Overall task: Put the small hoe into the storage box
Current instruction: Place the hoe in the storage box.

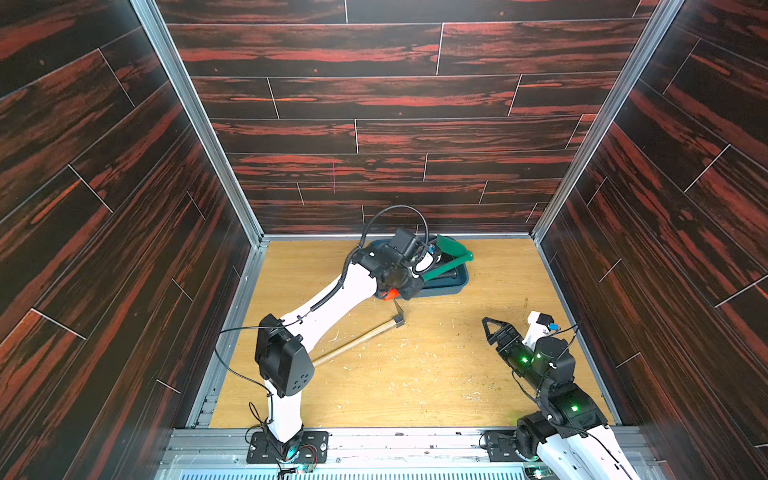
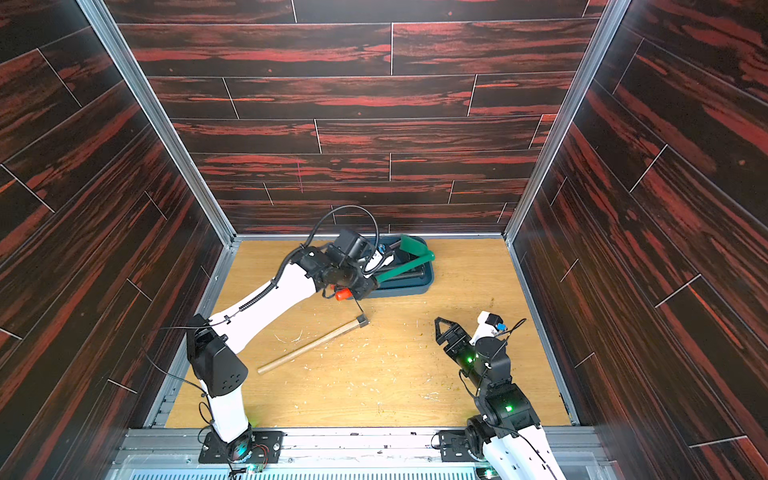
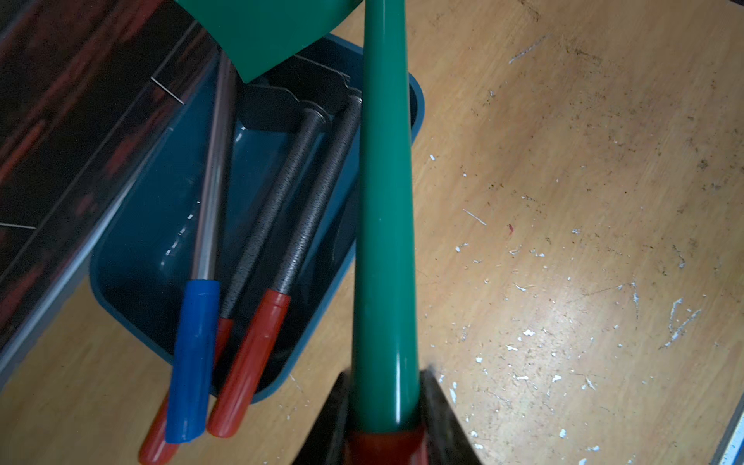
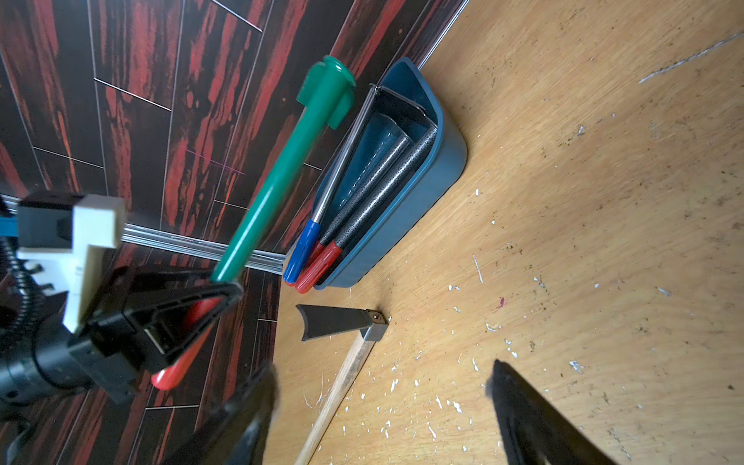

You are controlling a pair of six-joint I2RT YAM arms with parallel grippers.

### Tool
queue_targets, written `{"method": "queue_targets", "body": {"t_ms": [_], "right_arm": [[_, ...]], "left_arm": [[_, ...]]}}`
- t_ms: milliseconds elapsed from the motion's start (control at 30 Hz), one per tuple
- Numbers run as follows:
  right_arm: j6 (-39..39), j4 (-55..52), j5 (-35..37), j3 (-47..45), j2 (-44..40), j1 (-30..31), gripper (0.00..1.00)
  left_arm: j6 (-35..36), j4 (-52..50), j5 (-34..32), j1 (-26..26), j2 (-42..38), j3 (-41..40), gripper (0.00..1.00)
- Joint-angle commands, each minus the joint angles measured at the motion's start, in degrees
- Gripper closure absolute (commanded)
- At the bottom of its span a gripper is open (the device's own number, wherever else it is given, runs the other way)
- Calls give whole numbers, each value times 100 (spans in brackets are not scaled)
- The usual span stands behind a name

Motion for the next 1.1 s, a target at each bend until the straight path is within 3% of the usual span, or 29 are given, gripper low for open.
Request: {"method": "queue_targets", "body": {"t_ms": [0,1067], "right_arm": [[-123,-56,24,-7,-20,1,14],[-564,-258,-60,80,175,-84,9]], "left_arm": [[414,222,351,76,-140,384,100],[1232,-81,586,573,1139,1346,100]]}}
